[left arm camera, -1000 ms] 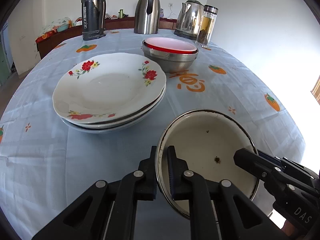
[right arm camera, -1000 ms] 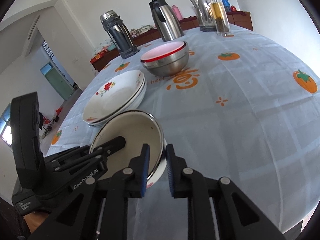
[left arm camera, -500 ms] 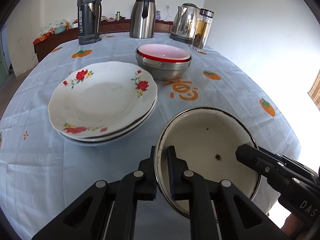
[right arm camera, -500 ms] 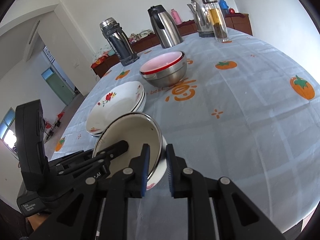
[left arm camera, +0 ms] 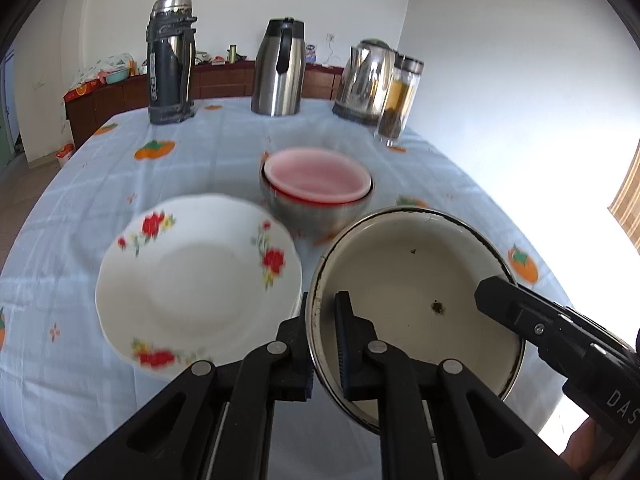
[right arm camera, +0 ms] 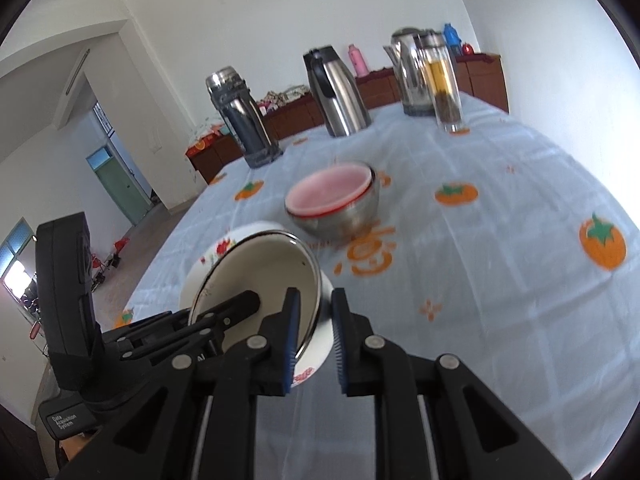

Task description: Organize plates and bowls

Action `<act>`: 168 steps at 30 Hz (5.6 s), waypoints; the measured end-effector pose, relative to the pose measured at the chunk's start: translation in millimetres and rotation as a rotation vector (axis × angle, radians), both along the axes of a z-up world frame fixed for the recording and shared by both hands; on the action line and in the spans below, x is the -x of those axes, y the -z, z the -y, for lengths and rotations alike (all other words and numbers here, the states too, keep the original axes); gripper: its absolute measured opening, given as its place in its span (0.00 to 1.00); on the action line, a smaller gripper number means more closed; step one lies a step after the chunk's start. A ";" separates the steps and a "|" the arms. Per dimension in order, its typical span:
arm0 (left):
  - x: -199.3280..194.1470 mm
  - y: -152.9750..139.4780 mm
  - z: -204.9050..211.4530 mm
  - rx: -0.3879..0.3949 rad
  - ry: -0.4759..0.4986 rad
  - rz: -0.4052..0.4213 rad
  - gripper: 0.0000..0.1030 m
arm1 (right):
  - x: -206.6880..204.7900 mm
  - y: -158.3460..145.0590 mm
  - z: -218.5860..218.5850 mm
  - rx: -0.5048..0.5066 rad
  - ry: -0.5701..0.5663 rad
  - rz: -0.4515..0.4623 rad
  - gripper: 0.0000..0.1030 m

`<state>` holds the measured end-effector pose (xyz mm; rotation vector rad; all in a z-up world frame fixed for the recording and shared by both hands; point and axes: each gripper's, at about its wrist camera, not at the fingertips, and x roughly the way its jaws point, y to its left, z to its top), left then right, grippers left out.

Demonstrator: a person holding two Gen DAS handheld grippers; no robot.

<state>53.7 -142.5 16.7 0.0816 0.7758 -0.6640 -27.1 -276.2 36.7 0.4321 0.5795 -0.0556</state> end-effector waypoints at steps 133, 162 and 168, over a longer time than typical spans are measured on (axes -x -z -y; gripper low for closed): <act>-155.0 -0.7 80.0 -0.164 -0.277 0.108 0.55 | -168.3 30.2 83.3 0.000 0.071 -0.040 0.37; -167.9 10.6 72.4 -0.061 -0.255 -0.005 0.55 | -169.2 42.3 107.9 -0.157 0.070 -0.028 0.52; -173.6 -1.2 55.6 0.038 -0.256 -0.046 0.55 | -160.5 35.2 110.9 -0.179 0.077 0.027 0.52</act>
